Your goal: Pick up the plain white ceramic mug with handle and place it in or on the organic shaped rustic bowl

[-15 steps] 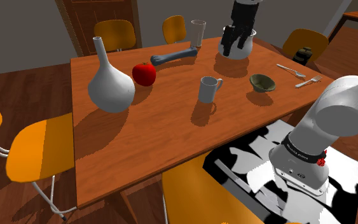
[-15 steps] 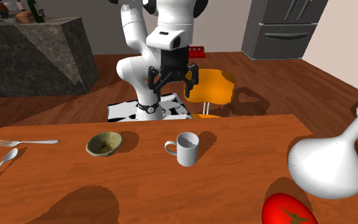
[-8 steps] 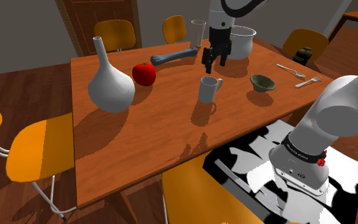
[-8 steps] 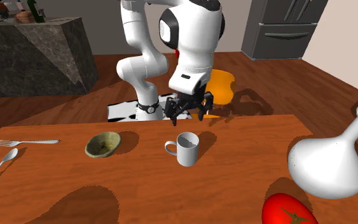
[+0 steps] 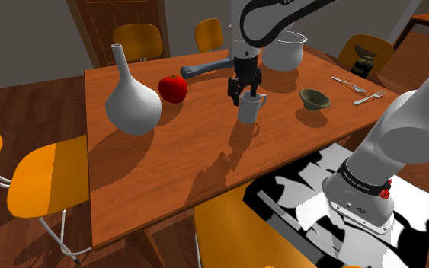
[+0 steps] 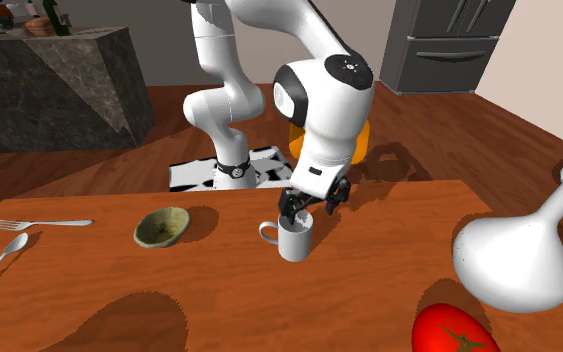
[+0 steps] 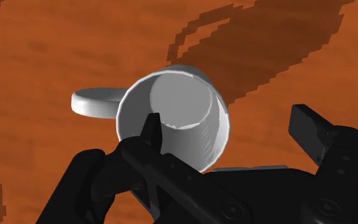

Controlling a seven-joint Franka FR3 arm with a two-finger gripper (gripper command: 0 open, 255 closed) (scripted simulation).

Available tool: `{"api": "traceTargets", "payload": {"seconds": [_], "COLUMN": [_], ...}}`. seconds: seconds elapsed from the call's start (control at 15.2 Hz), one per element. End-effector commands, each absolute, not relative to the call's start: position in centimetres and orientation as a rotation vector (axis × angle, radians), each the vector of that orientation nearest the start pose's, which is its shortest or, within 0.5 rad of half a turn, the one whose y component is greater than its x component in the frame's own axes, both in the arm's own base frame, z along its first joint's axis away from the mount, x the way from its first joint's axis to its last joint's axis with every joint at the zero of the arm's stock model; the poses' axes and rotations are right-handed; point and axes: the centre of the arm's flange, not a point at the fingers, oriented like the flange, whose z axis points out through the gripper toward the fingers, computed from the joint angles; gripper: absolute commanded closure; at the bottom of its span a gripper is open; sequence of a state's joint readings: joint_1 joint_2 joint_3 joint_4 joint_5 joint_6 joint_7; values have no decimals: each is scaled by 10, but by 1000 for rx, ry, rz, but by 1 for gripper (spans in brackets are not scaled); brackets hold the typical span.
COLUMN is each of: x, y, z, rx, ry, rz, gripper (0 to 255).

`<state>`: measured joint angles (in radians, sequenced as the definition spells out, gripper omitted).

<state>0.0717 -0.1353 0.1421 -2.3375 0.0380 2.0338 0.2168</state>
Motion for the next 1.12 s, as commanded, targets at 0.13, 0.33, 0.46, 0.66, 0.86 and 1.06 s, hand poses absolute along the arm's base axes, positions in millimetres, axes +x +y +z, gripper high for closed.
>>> {"api": "traceTargets", "payload": {"seconds": [0.13, 0.33, 0.46, 0.66, 0.86, 1.06], "x": [454, 453, 453, 453, 453, 453], "y": [101, 101, 101, 101, 101, 101], "z": [355, 347, 347, 347, 347, 347], "rx": [-3153, -3153, -3153, -3153, -3153, -3153], "ry": [41, 41, 41, 41, 41, 41], "rz": [268, 268, 268, 268, 268, 268], "gripper": [0, 0, 0, 0, 255, 255]}}
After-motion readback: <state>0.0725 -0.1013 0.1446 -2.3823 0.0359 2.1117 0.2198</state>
